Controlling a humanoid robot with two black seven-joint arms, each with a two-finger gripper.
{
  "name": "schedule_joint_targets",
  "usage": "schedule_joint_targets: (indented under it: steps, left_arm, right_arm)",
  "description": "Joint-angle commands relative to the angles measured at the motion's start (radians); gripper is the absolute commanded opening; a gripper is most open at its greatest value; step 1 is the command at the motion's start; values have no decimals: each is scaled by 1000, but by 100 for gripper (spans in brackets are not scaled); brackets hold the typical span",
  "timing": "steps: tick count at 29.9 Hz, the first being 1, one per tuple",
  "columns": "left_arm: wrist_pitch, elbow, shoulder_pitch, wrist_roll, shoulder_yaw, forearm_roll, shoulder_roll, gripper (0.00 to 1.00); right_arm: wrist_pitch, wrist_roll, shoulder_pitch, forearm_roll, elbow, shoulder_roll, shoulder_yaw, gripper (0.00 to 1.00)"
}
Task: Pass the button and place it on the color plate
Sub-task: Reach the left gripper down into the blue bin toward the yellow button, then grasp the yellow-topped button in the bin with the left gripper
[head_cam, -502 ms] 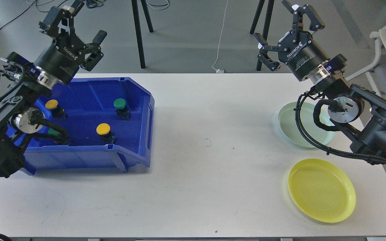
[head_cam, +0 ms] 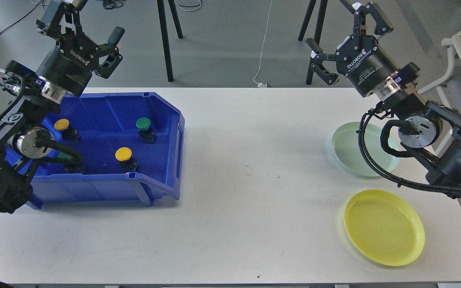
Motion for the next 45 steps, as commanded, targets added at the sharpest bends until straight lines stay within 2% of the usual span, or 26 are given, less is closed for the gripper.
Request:
schedule_joint_targets:
  steps: [1, 5, 8, 12, 15, 18, 21, 37, 45]
  left_arm:
    - [0, -226, 121, 0, -126, 21, 67, 100]
    - [0, -360, 122, 0, -73, 197, 288, 99]
    - [0, -411, 65, 0, 36, 389, 469, 99]
    - [0, -419, -102, 0, 315, 639, 645, 98]
    - [0, -419, -241, 0, 538, 878, 709, 89]
    - [0, -403, -336, 0, 693, 1082, 703, 89]
    - [0, -371, -368, 0, 777, 1152, 672, 90]
    - [0, -104, -368, 0, 817, 1157, 379, 94]
    - [0, -67, -373, 0, 859, 1157, 342, 94]
  right_arm:
    - [0, 2, -27, 2, -5, 3, 7, 99]
    - [0, 4, -47, 2, -7, 5, 10, 99]
    - [0, 4, -49, 2, -27, 5, 10, 99]
    - [0, 7, -56, 3, -27, 6, 11, 99]
    - [0, 10, -79, 5, -22, 18, 13, 99]
    - [0, 10, -98, 6, -24, 21, 33, 99]
    - [0, 10, -103, 5, -25, 24, 41, 99]
    - [0, 10, -115, 5, -27, 15, 42, 99]
    - [0, 10, -116, 5, -25, 8, 53, 99]
